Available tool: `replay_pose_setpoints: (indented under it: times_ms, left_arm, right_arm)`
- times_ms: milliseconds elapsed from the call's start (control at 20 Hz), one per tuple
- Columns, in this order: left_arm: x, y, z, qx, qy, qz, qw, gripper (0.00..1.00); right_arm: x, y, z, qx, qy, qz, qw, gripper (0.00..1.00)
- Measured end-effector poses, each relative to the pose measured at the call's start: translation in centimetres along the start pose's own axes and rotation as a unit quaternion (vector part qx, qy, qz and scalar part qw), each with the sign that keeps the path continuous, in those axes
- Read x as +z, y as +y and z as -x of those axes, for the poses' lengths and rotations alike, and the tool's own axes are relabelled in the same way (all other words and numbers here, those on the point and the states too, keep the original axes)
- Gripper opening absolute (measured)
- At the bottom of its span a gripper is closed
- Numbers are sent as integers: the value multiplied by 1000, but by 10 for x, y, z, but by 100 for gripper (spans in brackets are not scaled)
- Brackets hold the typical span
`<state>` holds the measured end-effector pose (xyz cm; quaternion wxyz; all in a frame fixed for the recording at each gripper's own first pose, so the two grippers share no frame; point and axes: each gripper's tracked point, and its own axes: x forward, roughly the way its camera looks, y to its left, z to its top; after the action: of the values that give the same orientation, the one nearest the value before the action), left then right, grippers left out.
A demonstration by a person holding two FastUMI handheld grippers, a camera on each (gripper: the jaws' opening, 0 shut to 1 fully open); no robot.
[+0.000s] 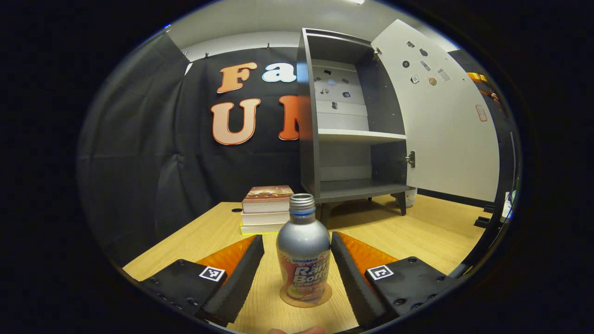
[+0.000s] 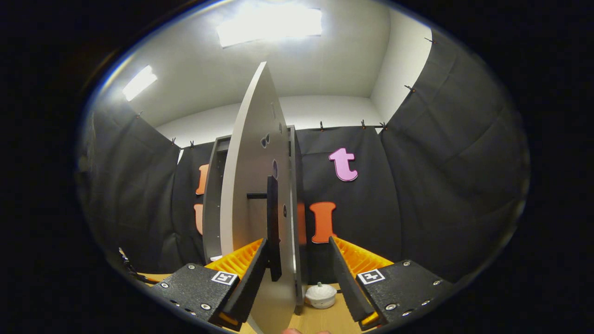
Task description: Open the cabinet door with the right hand, grasp the bottle in the cabinet with the left hand and place it on the coaster, then close the cabinet door with the right hand.
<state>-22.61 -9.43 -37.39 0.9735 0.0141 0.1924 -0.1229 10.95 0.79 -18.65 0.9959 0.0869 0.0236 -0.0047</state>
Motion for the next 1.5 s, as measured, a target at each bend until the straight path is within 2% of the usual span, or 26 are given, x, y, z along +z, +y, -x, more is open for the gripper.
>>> replay_pose_setpoints:
  times_ms: [200, 350, 500, 650, 800, 850, 900, 1000, 1100, 1150, 1200, 1250, 1300, 1350, 1500]
  left_arm:
    - [30, 6, 2, 13, -17, -15, 1000, 95]
    - [51, 3, 1, 8, -27, -18, 999, 95]
    - [79, -5, -3, -8, -43, 5, 999, 95]
    - [100, -8, -11, -15, -39, 29, 999, 96]
    - [125, 3, -22, 7, -41, 33, 999, 97]
    - [129, 6, -25, 17, -39, 29, 999, 93]
    - [132, 12, -29, 31, -34, 24, 999, 97]
    - [129, 20, -32, 53, -14, 33, 998, 94]
    - [128, 10, -32, 39, 3, 60, 997, 96]
    - [130, 9, -33, 34, 7, 68, 997, 94]
    - [134, 11, -36, 37, 7, 70, 997, 99]
    - [137, 14, -36, 40, 5, 69, 997, 97]
    - [143, 17, -38, 43, 2, 70, 997, 100]
    - [148, 15, -40, 38, 2, 79, 996, 97]
    - [169, -3, -48, 5, -5, 115, 993, 97]
  right_arm:
    - [22, 1, 5, 9, -9, 3, 1000, 80]
    - [36, -13, 11, 7, -18, -8, 1000, 80]
    - [34, -18, 13, 23, 4, -31, 999, 80]
    - [25, -34, 6, 15, 30, -31, 999, 80]
    - [11, -33, -3, 19, 68, -26, 997, 79]
    - [8, -32, -9, 19, 78, -24, 996, 80]
    - [3, -29, -9, 27, 86, -24, 996, 80]
    - [-3, -13, -11, 53, 98, -28, 993, 80]
    - [-6, -13, -18, 54, 104, -21, 993, 78]
    - [-6, -13, -21, 53, 104, -24, 993, 76]
    - [-5, -12, -21, 52, 106, -27, 993, 76]
    - [-5, -11, -20, 53, 109, -28, 992, 76]
    - [-5, -9, -19, 57, 105, -25, 992, 76]
    - [-3, -3, -19, 68, 99, -17, 993, 75]
    - [-10, 28, -17, 122, 100, -15, 987, 74]
